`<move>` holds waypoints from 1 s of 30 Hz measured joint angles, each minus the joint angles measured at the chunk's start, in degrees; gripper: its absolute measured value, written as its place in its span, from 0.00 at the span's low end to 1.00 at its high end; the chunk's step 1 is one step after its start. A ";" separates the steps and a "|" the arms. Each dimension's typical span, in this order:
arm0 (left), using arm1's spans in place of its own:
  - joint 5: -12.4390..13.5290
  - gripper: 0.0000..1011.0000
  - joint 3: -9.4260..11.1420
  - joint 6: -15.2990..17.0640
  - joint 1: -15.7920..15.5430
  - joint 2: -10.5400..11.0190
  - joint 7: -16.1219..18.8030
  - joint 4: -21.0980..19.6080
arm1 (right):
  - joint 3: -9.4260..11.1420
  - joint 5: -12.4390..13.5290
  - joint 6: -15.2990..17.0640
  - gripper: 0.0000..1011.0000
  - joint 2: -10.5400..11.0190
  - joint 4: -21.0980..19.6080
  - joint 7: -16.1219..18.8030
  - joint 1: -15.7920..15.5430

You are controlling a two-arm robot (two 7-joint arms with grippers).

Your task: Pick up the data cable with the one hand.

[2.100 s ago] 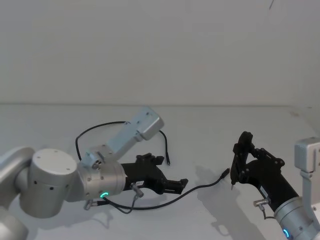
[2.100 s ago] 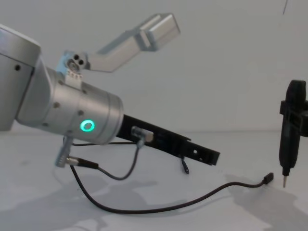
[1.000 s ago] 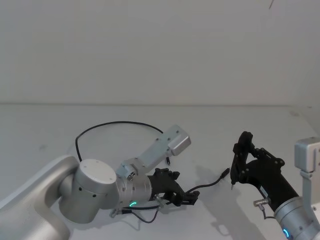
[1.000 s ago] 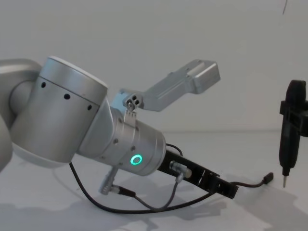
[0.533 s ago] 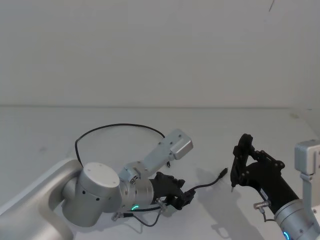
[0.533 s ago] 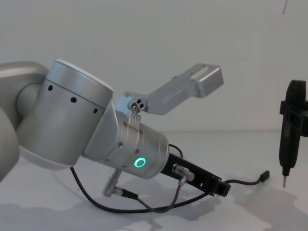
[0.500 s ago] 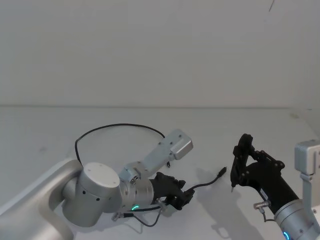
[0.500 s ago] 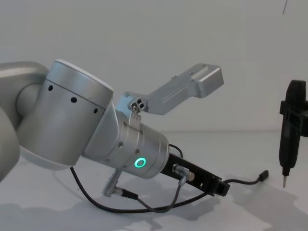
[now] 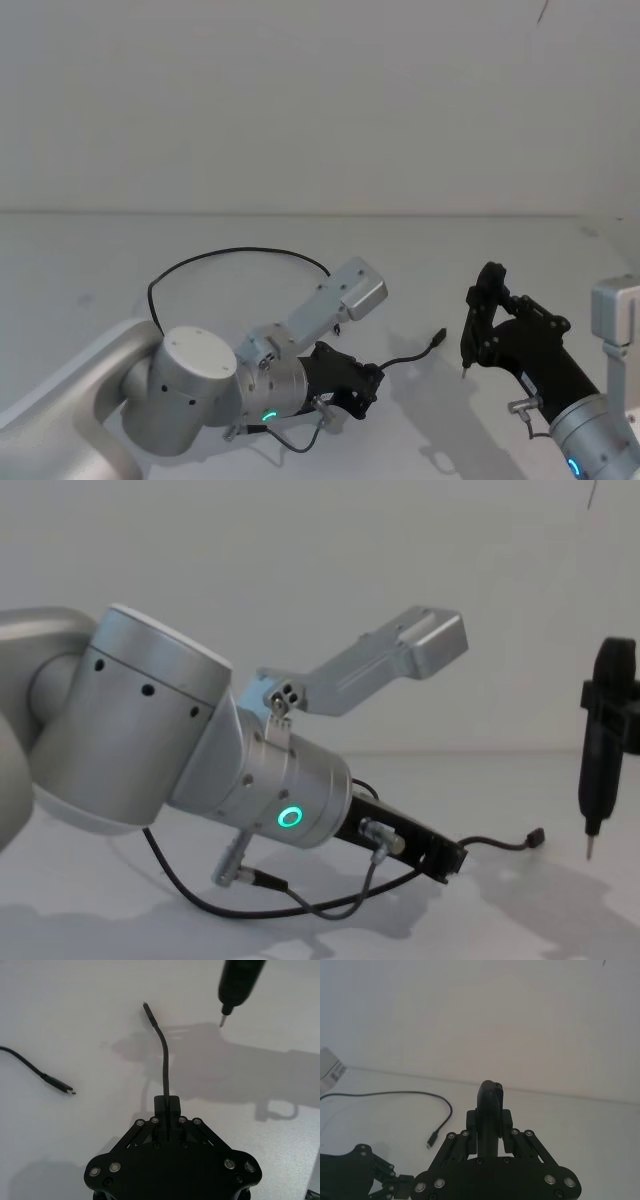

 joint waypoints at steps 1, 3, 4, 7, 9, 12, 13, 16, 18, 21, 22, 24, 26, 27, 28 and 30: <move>0.15 0.04 0.02 -0.87 0.13 0.30 -0.33 -0.34 | 0.07 -0.04 -0.23 0.28 0.02 -0.22 0.18 0.18; 0.31 0.04 0.05 -1.68 0.31 0.63 -0.61 -0.72 | 0.16 -0.08 -0.49 0.28 0.04 -0.43 0.42 0.39; 0.40 0.04 0.07 -2.12 0.38 0.88 -0.77 -1.01 | 0.20 -0.09 -0.57 0.28 0.05 -0.54 0.48 0.52; 0.90 0.04 0.14 -4.70 0.85 2.03 -1.72 -2.30 | 0.50 -0.09 -1.09 0.28 0.06 -1.08 0.93 1.25; 1.07 0.04 0.16 -5.75 1.00 2.50 -2.22 -2.88 | 0.77 -0.04 -1.34 0.28 -0.01 -1.36 1.23 1.97; 1.40 0.04 0.17 -7.89 1.49 3.96 -3.34 -4.33 | 1.17 0.02 -1.62 0.28 -0.22 -1.62 1.41 2.93; 1.52 0.04 0.15 -8.74 1.76 4.72 -3.80 -5.12 | 1.24 0.03 -1.72 0.28 -0.27 -1.68 1.44 3.16; 1.71 0.04 0.08 -9.96 2.09 5.60 -4.50 -6.10 | 1.57 0.02 -2.00 0.28 -0.60 -1.84 1.45 4.11; 1.85 0.04 0.01 -10.92 2.35 6.35 -5.05 -6.87 | 1.82 -0.10 -2.16 0.28 -0.84 -1.98 1.36 4.74; 1.99 0.04 -0.07 -11.92 2.62 7.11 -5.59 -7.66 | 2.21 -0.45 -2.21 0.28 -1.27 -2.16 0.83 5.45; 2.02 0.04 -0.08 -12.15 2.67 7.28 -5.72 -7.84 | 2.34 -0.55 -2.21 0.28 -1.36 -2.20 0.66 5.58; 2.13 0.04 -0.12 -12.77 2.85 7.76 -6.09 -8.36 | 2.53 -0.74 -2.13 0.28 -1.57 -2.32 0.33 5.81; 2.19 0.04 -0.17 -13.23 2.98 8.12 -6.35 -8.74 | 2.86 -0.99 -1.73 0.28 -1.90 -2.52 -0.24 6.18; 2.21 0.04 -0.18 -13.38 3.02 8.23 -6.44 -8.85 | 3.05 -1.09 -1.32 0.28 -2.07 -2.67 -0.55 6.36; 2.23 0.04 -0.20 -13.52 3.05 8.32 -6.52 -8.96 | 3.15 -1.14 -0.98 0.28 -2.17 -2.73 -0.76 6.45; 2.27 0.04 -0.21 -13.78 3.13 8.52 -6.67 -9.15 | 3.37 -1.18 -0.39 0.28 -2.34 -2.93 -1.02 6.63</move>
